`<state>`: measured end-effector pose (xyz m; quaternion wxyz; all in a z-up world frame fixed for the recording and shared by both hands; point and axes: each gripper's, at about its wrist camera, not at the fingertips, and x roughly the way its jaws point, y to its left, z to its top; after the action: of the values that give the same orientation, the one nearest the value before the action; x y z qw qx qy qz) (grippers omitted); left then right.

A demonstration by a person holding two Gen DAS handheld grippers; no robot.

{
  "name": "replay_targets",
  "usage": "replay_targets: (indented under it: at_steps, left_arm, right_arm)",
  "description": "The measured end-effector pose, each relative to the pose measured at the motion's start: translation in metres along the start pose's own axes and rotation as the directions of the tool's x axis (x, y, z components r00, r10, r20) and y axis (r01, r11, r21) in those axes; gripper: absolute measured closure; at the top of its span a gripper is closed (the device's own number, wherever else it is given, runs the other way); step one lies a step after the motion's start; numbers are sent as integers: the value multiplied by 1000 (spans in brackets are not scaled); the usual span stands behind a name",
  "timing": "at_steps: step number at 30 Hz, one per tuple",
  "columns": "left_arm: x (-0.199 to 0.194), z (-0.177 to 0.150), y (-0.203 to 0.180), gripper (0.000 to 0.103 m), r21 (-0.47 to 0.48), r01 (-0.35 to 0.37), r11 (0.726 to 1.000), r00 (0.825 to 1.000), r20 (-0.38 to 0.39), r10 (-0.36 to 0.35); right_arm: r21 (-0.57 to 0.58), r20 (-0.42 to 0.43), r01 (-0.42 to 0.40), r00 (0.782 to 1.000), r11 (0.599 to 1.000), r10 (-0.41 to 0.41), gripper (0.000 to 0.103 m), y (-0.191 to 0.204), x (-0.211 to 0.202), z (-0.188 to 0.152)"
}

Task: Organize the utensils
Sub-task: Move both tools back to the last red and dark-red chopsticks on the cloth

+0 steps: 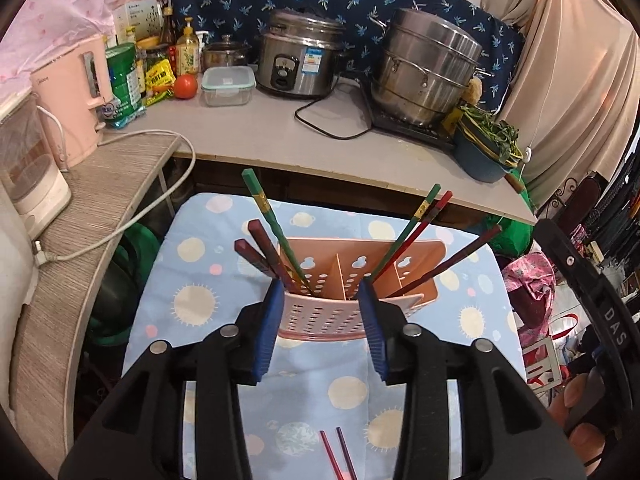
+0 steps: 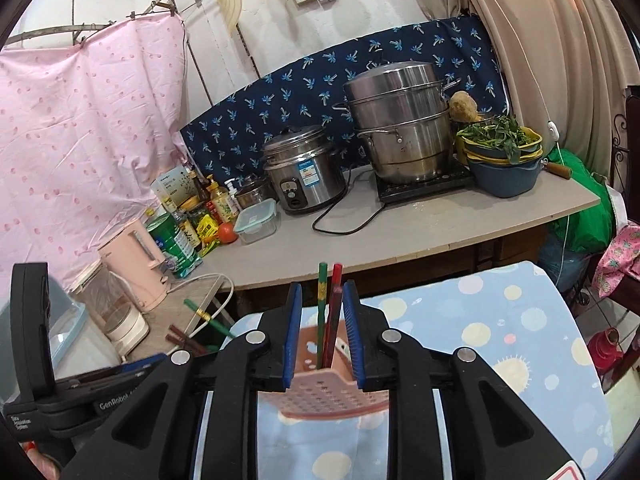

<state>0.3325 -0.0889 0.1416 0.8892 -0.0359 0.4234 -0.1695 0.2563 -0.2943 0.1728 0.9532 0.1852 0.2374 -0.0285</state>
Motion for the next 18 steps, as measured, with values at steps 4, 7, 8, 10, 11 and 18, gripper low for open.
replay_targets:
  at_steps: [4,7,8,10,11,18]
  left_arm:
    - [-21,-11,-4,55,16,-33,999,998,57,32]
    - [-35,-26,-5,54,27,-41,999,996,76,38]
    - [-39,-33,-5,54,27,-42,999,996,79,39]
    - [-43,-46,-5,54,31,-45,998,996,77,43]
    - [-45,-55,-5,54,37,-49,998,996,73,46]
    - [-48,-115,-2,54,51,-67,996,998,23,66]
  right_arm:
    - [-16,-27,-9,1000,1000,9,81,1,-22,-18]
    - [-25,-70,-13,997,1000,12,81,-1,-38,-41]
    - [-30,-85,-10,996,999,7,81,-1,-42,-49]
    - [-44,-114,-1,993,999,-4,81,-3,-52,-69]
    - [-51,-132,3,991,999,-10,81,-5,-56,-80]
    - [-72,-258,20,965,997,-38,81,-18,-83,-154]
